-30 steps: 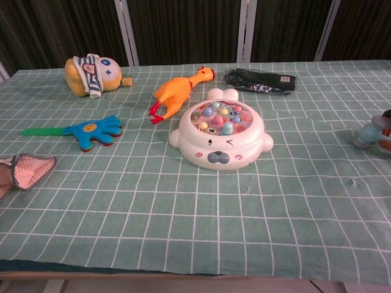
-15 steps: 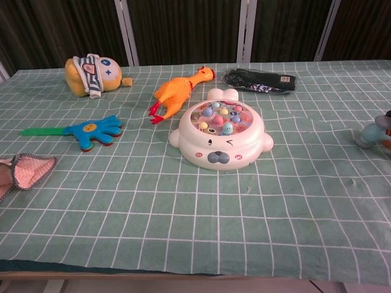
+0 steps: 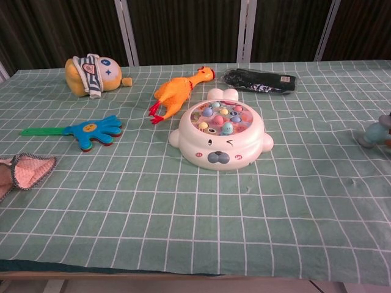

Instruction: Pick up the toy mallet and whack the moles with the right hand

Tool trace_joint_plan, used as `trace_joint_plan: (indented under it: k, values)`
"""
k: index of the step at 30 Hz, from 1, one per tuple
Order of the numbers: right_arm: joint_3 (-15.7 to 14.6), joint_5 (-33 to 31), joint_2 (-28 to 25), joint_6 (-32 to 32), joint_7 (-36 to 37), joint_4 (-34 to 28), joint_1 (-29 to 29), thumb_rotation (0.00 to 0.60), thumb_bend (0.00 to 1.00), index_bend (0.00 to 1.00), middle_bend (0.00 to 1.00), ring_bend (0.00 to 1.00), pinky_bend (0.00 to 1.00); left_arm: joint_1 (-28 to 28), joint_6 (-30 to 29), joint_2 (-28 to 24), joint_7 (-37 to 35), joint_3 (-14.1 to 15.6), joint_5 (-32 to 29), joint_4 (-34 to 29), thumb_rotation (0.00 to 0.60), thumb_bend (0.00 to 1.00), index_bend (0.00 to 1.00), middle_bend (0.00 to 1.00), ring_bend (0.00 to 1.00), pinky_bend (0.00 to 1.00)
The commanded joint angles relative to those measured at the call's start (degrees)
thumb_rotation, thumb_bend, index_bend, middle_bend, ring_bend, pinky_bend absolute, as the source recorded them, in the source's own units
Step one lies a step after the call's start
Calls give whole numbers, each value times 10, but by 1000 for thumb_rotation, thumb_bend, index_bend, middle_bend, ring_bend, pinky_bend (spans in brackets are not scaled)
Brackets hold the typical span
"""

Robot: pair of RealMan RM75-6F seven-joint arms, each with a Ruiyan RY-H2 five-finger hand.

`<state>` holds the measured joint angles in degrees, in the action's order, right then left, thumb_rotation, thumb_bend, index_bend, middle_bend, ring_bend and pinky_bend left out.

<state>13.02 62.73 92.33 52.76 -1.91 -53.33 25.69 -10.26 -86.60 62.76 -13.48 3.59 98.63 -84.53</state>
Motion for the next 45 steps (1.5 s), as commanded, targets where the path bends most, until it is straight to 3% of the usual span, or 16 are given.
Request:
trace_joint_plan:
  k: [1, 14, 27, 45]
  values:
    - [2, -1, 1, 0, 3, 2, -1, 600, 566, 876, 666, 657, 604, 0, 0, 0, 0, 0, 0, 0, 600, 498, 0, 0, 0, 0]
    - [8, -8, 3, -7, 12, 7, -1, 600, 524, 889, 683, 687, 614, -1, 0, 0, 1, 0, 1, 0, 600, 497, 0, 0, 0, 0]
    - [11, -11, 6, -19, 27, 17, 0, 600, 525, 875, 683, 776, 719, -1, 0, 1, 3, 0, 0, 0, 600, 504, 0, 0, 0, 0]
    - [12, -2, -9, -22, 47, -5, 0, 600, 524, 865, 683, 777, 713, 1, -7, -1, -4, 1, 3, 2, 600, 504, 0, 0, 0, 0]
